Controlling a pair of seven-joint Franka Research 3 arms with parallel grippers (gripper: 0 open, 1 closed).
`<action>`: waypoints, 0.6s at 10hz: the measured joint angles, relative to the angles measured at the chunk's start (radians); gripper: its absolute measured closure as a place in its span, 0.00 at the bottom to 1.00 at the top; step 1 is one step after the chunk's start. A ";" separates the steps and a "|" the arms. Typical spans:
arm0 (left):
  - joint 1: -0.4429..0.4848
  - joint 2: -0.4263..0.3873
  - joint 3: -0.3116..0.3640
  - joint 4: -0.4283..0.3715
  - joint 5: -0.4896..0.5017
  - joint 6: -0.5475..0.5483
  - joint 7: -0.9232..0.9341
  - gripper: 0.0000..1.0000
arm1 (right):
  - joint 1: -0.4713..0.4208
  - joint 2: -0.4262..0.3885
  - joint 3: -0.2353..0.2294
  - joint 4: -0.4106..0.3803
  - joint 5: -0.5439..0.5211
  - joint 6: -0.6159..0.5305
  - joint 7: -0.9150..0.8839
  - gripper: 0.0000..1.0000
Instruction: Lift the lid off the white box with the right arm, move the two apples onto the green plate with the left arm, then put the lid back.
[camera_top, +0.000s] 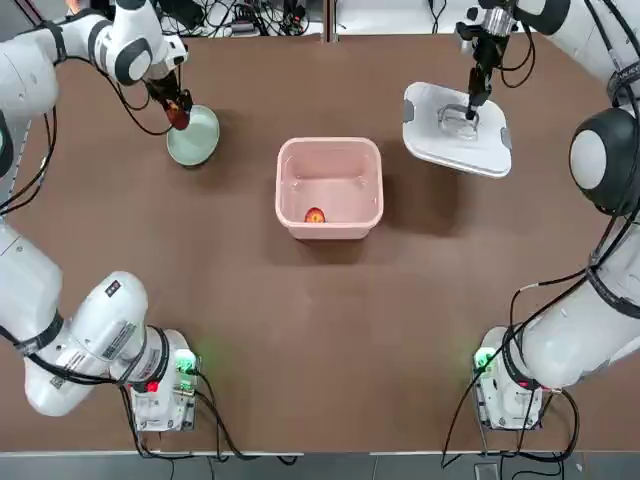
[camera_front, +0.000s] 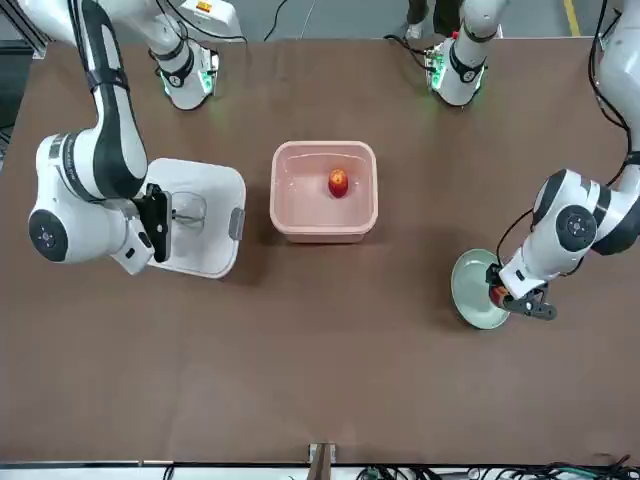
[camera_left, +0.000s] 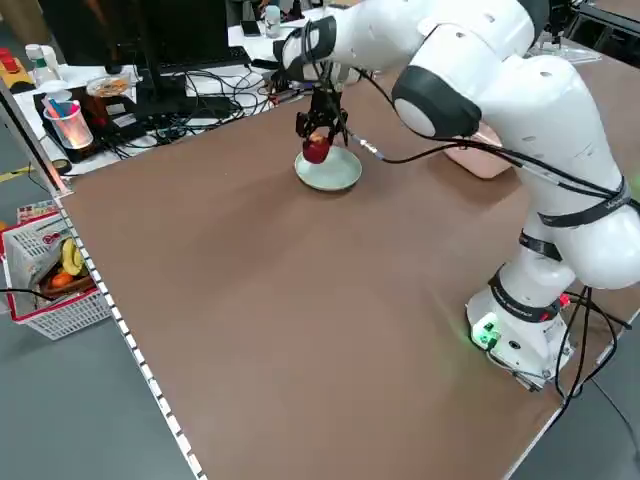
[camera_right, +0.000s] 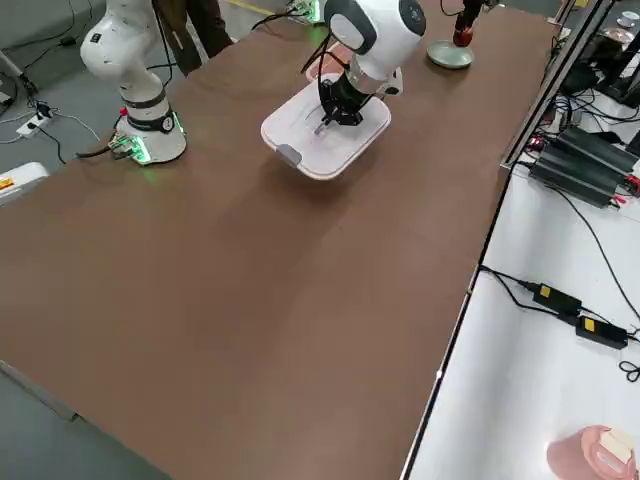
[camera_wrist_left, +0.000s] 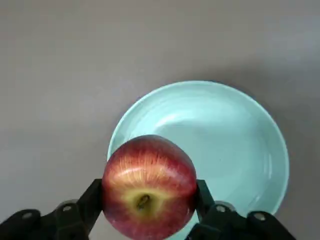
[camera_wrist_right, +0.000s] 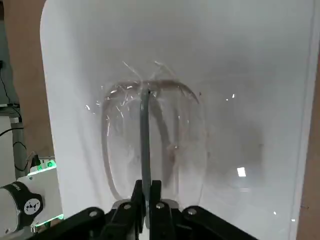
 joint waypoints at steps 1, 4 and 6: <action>-0.012 0.007 0.029 -0.001 0.003 0.033 0.001 0.22 | 0.000 0.000 0.000 0.000 0.000 0.000 0.000 0.93; -0.035 0.026 0.062 -0.002 0.003 0.069 0.004 0.20 | 0.000 0.000 0.001 0.000 0.000 0.000 0.000 0.93; -0.034 0.034 0.062 -0.001 0.003 0.072 0.011 0.11 | 0.000 0.001 0.001 0.000 0.000 0.000 0.000 0.93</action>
